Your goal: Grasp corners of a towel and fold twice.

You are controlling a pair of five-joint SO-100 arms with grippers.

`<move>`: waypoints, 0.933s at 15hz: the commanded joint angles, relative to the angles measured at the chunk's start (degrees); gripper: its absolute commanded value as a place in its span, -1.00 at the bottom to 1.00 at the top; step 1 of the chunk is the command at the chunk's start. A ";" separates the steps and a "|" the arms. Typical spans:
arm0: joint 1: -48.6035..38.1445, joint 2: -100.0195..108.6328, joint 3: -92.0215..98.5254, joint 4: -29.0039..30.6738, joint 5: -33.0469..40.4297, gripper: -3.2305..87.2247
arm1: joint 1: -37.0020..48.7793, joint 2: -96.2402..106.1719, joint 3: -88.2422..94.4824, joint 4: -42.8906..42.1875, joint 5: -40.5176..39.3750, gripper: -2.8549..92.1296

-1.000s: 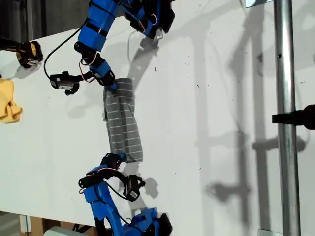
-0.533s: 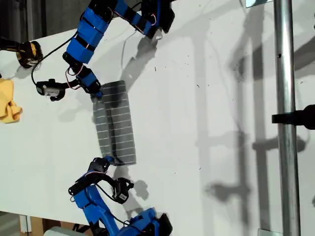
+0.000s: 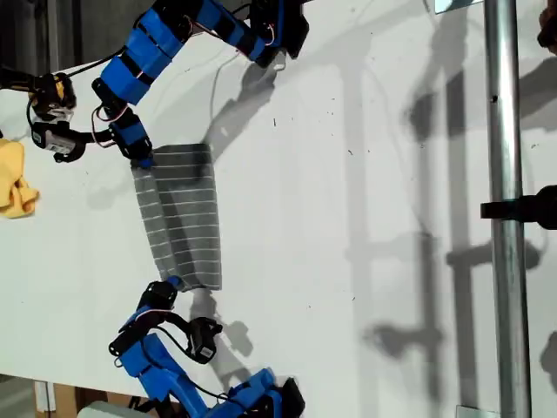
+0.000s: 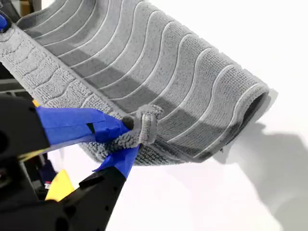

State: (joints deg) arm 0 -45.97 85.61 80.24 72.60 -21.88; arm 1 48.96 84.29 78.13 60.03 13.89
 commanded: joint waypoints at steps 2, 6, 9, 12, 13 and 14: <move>-0.62 2.37 2.02 -0.79 -1.05 -0.97 | -1.76 0.70 1.14 -0.26 0.09 -0.94; 2.02 -1.67 4.22 1.05 -4.48 -0.97 | -5.54 0.70 7.73 1.85 2.72 -0.94; 3.96 -6.42 3.25 3.34 -6.50 -0.97 | -6.77 0.62 9.93 6.06 5.01 -0.94; 6.50 -11.69 1.05 4.66 -8.70 -0.97 | -7.12 -0.09 11.51 9.76 7.03 -0.94; 6.59 -13.71 -0.18 5.63 -9.49 -0.97 | -7.21 -0.79 11.87 10.99 7.65 -0.94; 6.50 -15.12 -1.05 6.24 -10.20 -0.97 | -7.03 -1.76 12.48 11.43 8.09 -0.94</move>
State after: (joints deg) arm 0 -39.73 70.75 81.12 76.73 -31.11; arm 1 42.01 82.09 90.70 70.22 21.27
